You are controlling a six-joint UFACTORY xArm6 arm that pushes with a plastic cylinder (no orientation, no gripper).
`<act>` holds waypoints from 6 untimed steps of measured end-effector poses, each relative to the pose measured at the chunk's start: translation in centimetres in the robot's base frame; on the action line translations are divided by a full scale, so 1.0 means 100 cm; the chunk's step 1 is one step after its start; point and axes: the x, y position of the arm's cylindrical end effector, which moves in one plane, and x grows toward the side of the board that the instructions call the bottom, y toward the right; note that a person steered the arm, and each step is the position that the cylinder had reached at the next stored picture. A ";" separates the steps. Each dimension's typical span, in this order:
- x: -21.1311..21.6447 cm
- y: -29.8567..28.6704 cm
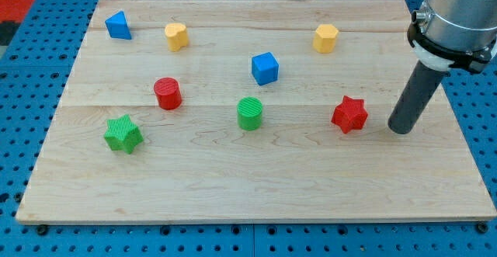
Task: Place the blue cube left to the yellow hexagon
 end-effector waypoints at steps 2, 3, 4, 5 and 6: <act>0.003 0.005; 0.030 0.017; 0.049 -0.022; 0.020 -0.044; -0.017 -0.121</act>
